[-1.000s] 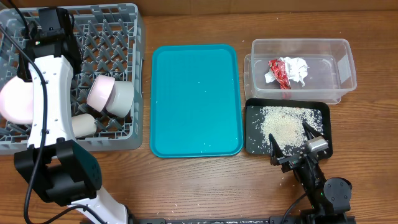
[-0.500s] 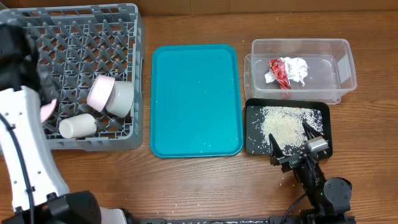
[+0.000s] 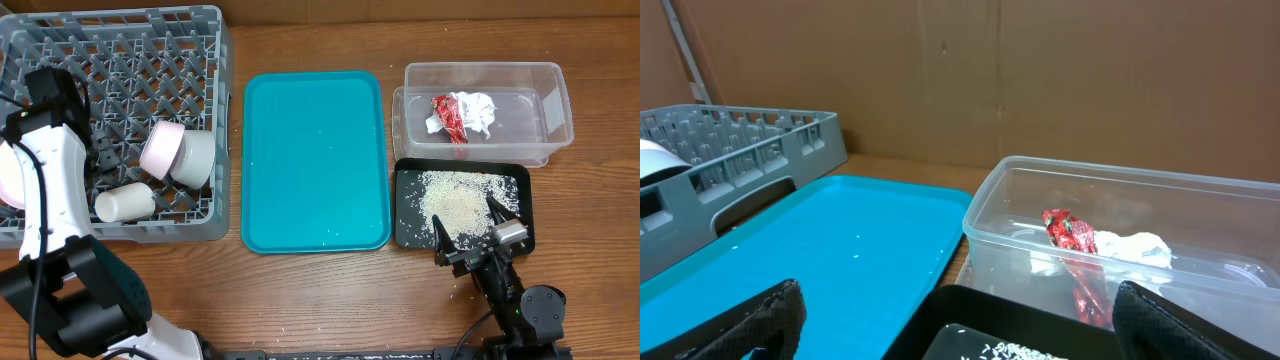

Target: Sort waste into correct bins and load items into the dishwasher

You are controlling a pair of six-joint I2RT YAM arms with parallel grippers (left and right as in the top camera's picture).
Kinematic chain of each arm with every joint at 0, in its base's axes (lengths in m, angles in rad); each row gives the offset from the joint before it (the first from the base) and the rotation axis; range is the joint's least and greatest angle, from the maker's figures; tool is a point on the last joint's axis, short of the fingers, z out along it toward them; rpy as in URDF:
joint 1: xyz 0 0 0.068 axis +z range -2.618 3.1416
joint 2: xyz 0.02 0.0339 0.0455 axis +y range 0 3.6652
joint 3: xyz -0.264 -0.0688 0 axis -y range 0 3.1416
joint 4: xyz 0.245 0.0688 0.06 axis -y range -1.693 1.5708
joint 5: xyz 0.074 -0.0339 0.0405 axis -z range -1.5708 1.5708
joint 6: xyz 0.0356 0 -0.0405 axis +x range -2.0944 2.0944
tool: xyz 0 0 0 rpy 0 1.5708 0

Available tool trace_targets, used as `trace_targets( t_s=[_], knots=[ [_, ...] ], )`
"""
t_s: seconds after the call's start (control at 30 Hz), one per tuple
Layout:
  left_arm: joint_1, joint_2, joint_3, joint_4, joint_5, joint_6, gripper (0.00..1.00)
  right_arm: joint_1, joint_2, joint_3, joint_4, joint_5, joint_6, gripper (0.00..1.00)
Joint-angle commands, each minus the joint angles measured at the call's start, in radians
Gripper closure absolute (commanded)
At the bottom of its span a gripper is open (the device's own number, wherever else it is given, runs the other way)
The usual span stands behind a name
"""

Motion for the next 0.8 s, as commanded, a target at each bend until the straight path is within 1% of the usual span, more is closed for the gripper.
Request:
trace_targets(
  t_s=[0.0,0.03,0.17,0.27,0.3,0.37,0.4,0.5,0.6,0.67,0.77],
  knots=[
    [0.008,0.031,0.003,0.041,-0.018,0.053,0.56,-0.006,-0.012,-0.010,0.006,-0.002,-0.001,0.00],
    [0.007,0.042,0.003,0.056,-0.018,0.055,0.55,-0.006,-0.012,-0.010,0.006,-0.002,-0.001,0.00],
    [0.006,0.084,0.003,0.082,-0.023,0.079,0.58,-0.006,-0.012,-0.010,0.006,-0.002,-0.001,0.00],
    [0.006,0.129,0.003,0.081,-0.044,0.079,0.64,-0.006,-0.012,-0.010,0.006,-0.002,-0.001,0.00],
    [0.006,0.142,0.003,0.079,-0.044,0.079,0.70,-0.006,-0.012,-0.010,0.006,-0.002,-0.001,0.00],
    [0.006,0.155,0.003,0.069,-0.044,0.079,0.90,-0.006,-0.012,-0.010,0.006,-0.002,-0.001,0.00],
    [0.005,0.156,0.004,0.068,-0.042,0.078,0.96,-0.006,-0.012,-0.010,0.006,-0.002,-0.001,0.00],
    [0.003,0.140,0.041,0.024,-0.024,0.066,0.96,-0.006,-0.012,-0.010,0.006,-0.002,-0.001,0.00],
    [0.003,0.097,0.144,-0.054,0.043,0.067,0.96,-0.006,-0.012,-0.010,0.006,-0.002,-0.001,0.00],
    [0.003,0.068,0.208,-0.095,0.111,0.067,0.96,-0.006,-0.012,-0.010,0.006,-0.002,-0.001,0.00],
    [0.004,0.017,0.291,-0.134,0.256,0.076,0.96,-0.006,-0.012,-0.010,0.006,-0.002,-0.001,0.00]
  ],
)
